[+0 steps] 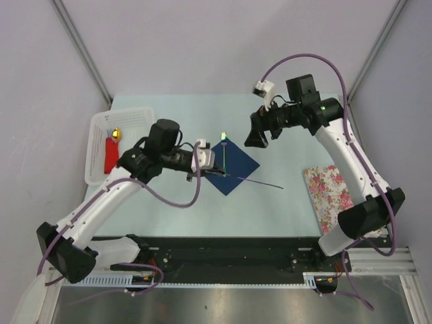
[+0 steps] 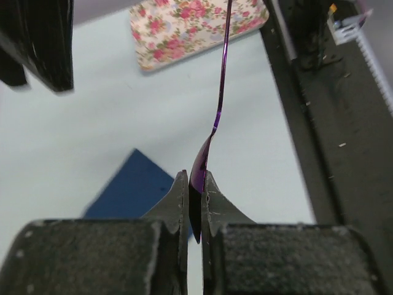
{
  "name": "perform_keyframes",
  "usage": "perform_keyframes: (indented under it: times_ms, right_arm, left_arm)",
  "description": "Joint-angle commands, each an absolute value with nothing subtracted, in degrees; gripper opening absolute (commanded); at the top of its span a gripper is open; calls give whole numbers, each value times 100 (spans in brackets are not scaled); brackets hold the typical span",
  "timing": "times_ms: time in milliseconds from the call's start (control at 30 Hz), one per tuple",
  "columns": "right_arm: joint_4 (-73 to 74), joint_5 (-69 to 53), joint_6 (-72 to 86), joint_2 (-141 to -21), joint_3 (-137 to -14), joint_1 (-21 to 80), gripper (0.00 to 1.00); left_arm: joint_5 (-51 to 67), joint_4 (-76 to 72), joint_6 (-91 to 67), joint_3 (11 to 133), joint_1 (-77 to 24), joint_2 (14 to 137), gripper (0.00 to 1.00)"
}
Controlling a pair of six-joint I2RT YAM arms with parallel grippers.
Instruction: Place the utensils on the paper napkin and roll it up
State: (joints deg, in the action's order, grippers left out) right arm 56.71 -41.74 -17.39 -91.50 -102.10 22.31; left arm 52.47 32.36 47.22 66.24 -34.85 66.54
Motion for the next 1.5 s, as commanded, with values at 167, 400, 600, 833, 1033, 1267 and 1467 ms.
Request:
perform_keyframes:
  times_ms: [167, 400, 600, 833, 1033, 1267, 1467]
  right_arm:
    - [5150, -2078, -3030, -7656, -9652, 3329, 86]
    - [5677, -1170, -3620, -7637, -9457, 4745, 75]
    - [6011, -897, -3683, -8156, -9580, 5343, 60]
    - [6038, -1045, -3507, -8525, -9703, 5651, 46]
    - [5942, -1345, -3419, -8394, -9502, 5678, 45]
    - [5520, -1292, -3542, -8227, -8948, 5686, 42]
    - [5361, -1248, -3516, -8174, -8763, 5686, 32]
  left_arm:
    - [5808, 5262, 1266, 8208, -2778, 8556, 0]
    - [6592, 6496, 1082, 8588, -2681, 9308, 1]
    - [7013, 6285, 642, 7939, -2611, 9238, 4]
    - [7163, 6328, 519, 7743, -2558, 9220, 2]
    - [7259, 6275, 466, 7726, -2505, 9220, 0]
    - [7550, 6284, 510, 7699, -2470, 9237, 0]
    - [7480, 6223, 501, 7550, -2478, 9150, 0]
